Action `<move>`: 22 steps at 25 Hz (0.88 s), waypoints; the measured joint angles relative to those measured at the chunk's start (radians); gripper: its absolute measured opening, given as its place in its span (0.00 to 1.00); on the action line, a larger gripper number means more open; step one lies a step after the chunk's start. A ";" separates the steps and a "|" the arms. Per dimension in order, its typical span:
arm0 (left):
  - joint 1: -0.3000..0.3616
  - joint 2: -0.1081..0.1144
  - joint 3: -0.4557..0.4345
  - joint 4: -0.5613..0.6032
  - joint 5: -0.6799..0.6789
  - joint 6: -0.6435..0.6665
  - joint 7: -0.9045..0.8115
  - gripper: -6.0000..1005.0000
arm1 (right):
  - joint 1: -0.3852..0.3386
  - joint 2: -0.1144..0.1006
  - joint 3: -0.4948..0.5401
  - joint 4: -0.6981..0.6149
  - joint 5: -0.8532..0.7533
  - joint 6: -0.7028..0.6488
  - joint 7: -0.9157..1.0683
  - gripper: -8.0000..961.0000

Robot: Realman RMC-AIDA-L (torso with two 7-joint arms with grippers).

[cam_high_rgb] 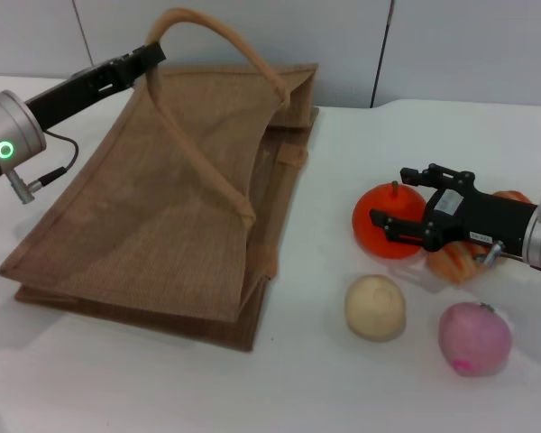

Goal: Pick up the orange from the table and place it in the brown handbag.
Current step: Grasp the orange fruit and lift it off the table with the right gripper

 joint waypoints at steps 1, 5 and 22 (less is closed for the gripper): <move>0.001 0.000 0.000 0.000 -0.003 -0.004 0.000 0.13 | 0.000 0.000 -0.004 0.001 0.000 0.005 0.000 0.83; 0.004 0.000 0.000 0.000 -0.007 -0.025 0.001 0.13 | -0.001 0.001 -0.019 0.003 0.000 0.009 0.000 0.83; 0.016 0.004 -0.001 0.000 -0.048 -0.146 -0.008 0.13 | 0.000 0.001 -0.068 -0.001 0.000 0.010 0.014 0.41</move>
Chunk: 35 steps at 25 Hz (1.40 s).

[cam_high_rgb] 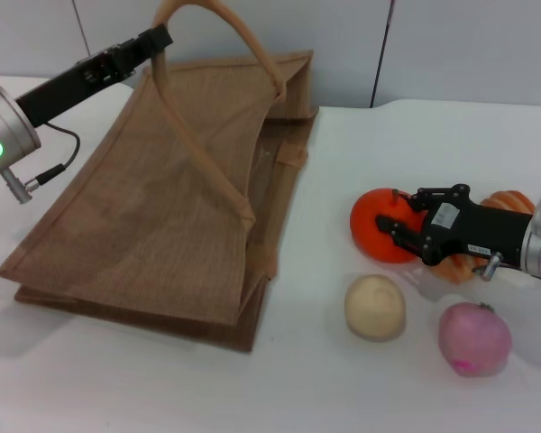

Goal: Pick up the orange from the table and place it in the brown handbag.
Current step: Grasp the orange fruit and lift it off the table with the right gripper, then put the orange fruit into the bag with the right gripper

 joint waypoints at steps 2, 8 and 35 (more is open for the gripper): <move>0.000 0.000 0.000 0.000 0.000 -0.011 -0.002 0.13 | 0.000 0.000 -0.005 0.000 0.000 0.000 0.000 0.39; 0.000 0.000 -0.014 0.000 -0.001 -0.066 -0.005 0.13 | 0.000 0.000 -0.023 0.004 0.000 -0.014 -0.008 0.36; -0.043 -0.006 -0.040 0.000 -0.006 -0.243 -0.048 0.13 | 0.132 0.003 -0.071 0.120 0.061 -0.143 -0.102 0.14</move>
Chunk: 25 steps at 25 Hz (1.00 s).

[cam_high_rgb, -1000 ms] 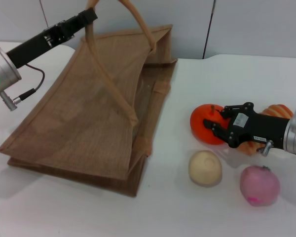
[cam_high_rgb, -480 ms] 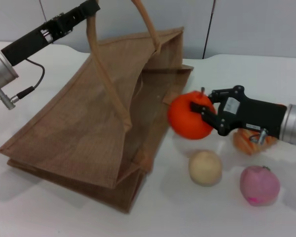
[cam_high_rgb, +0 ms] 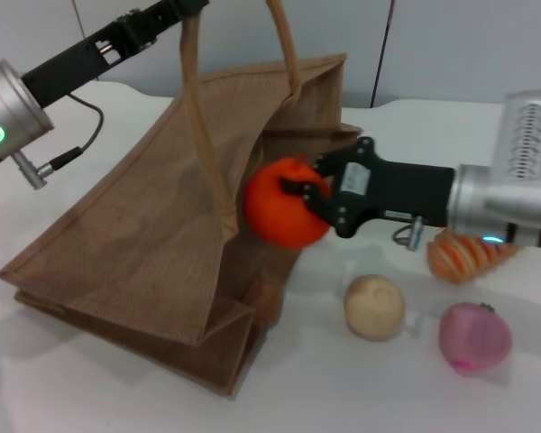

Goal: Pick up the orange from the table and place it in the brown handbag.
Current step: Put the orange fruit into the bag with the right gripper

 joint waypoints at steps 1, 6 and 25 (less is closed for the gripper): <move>-0.005 -0.001 0.001 0.000 0.002 -0.006 -0.002 0.13 | 0.008 0.000 -0.010 0.014 0.000 0.019 -0.001 0.13; -0.021 -0.005 0.002 0.000 0.005 -0.039 -0.011 0.13 | 0.044 0.003 -0.041 0.087 -0.001 0.142 -0.021 0.10; -0.033 -0.008 -0.009 0.000 -0.031 -0.170 -0.060 0.13 | 0.068 0.013 0.020 0.228 0.010 0.494 -0.127 0.07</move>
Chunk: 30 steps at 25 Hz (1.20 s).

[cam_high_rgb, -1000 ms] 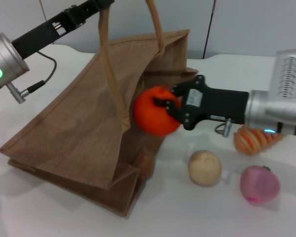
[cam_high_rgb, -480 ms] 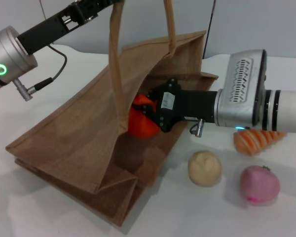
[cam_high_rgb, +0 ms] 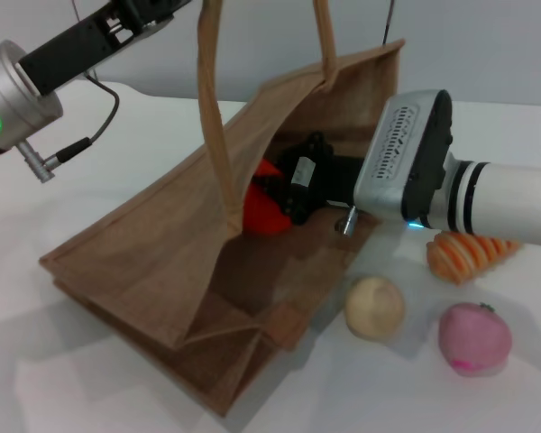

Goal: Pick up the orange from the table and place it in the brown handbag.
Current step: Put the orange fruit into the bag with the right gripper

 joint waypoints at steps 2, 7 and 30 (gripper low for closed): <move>0.004 0.000 0.000 0.000 -0.006 -0.001 0.000 0.13 | 0.000 -0.001 0.001 0.010 0.000 0.032 0.000 0.07; 0.017 0.001 -0.002 0.000 -0.015 0.004 0.002 0.13 | -0.004 -0.001 0.005 0.011 0.001 0.037 0.010 0.09; 0.057 0.035 -0.056 -0.077 -0.015 0.185 0.067 0.12 | -0.136 -0.012 0.130 -0.117 0.001 -0.253 0.016 0.83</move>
